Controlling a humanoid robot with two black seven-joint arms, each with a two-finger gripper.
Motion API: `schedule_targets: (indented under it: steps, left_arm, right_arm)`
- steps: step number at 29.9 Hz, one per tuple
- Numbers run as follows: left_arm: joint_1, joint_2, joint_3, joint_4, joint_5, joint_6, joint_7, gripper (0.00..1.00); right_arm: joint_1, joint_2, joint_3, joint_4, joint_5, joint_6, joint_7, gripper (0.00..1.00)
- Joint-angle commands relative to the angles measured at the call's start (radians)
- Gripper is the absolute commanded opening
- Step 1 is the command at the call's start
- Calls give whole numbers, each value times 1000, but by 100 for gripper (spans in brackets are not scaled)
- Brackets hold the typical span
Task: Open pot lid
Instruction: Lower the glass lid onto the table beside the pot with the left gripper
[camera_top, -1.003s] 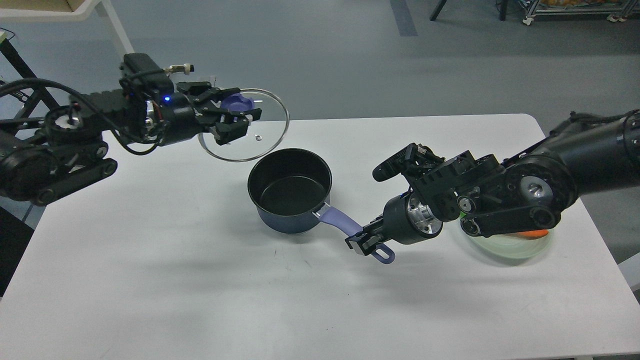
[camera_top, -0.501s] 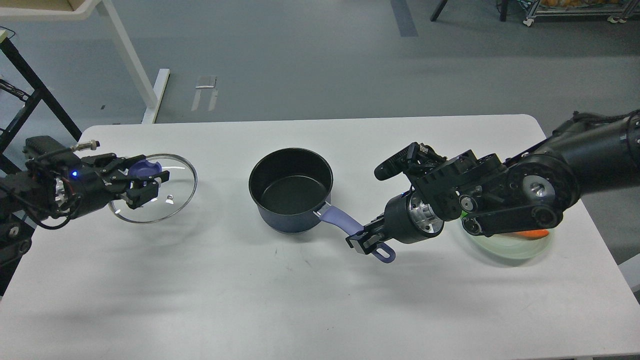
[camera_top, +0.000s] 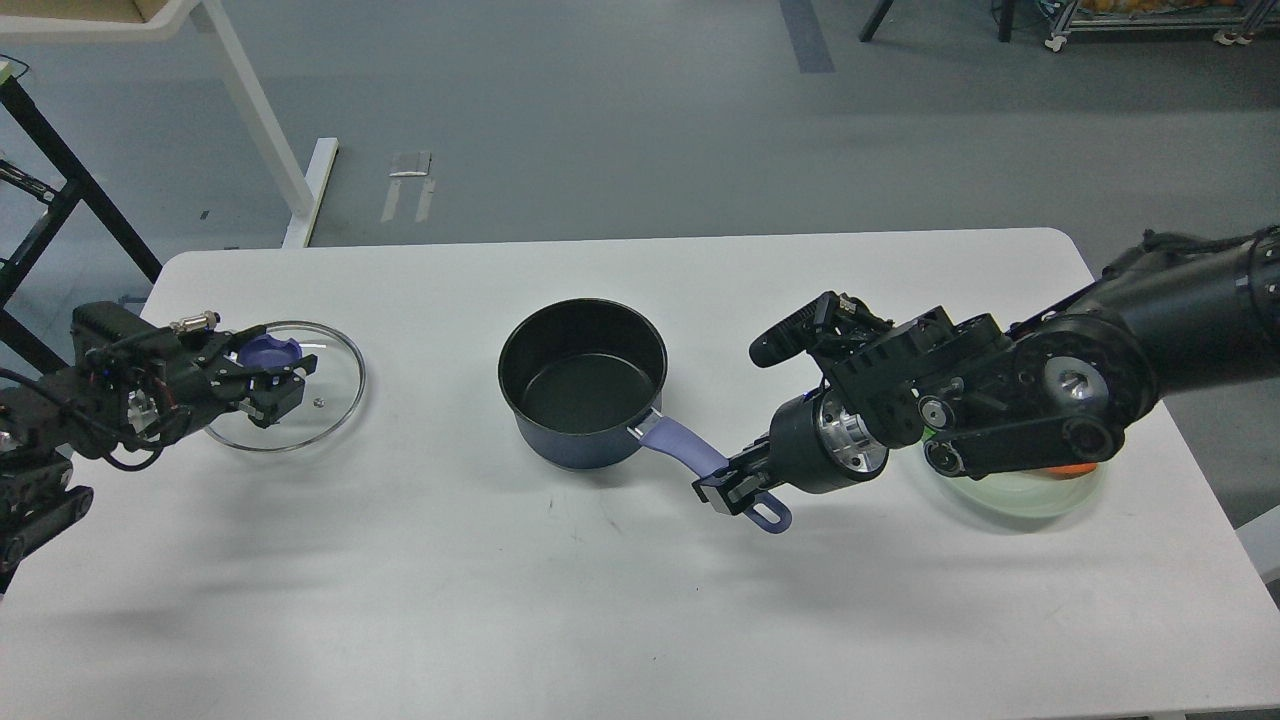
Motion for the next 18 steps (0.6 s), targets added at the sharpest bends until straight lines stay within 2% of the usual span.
schedule_targets:
  steps: [1,5,15,16,18]
  left_arm:
    - [0,-9,1,15,-8,-1,0,45]
    - [8,-8,7,16,-6,-1,0,52]
    - [23,-11,19,15,-8,13,0,52]
    - [23,-11,19,15,-8,13,0,54]
    - [25,-12,19,15,-8,14,0,67]
  right_arm:
    - [3,-3,-1,1,1,0,0,16]
    - [7,-2,0,1,1,0,0,16]
    - [12,-3,-1,1,-1,5,0,16]
    - [12,-3,-1,1,-1,5,0,16]
    - [12,-3,-1,1,-1,5,0,16]
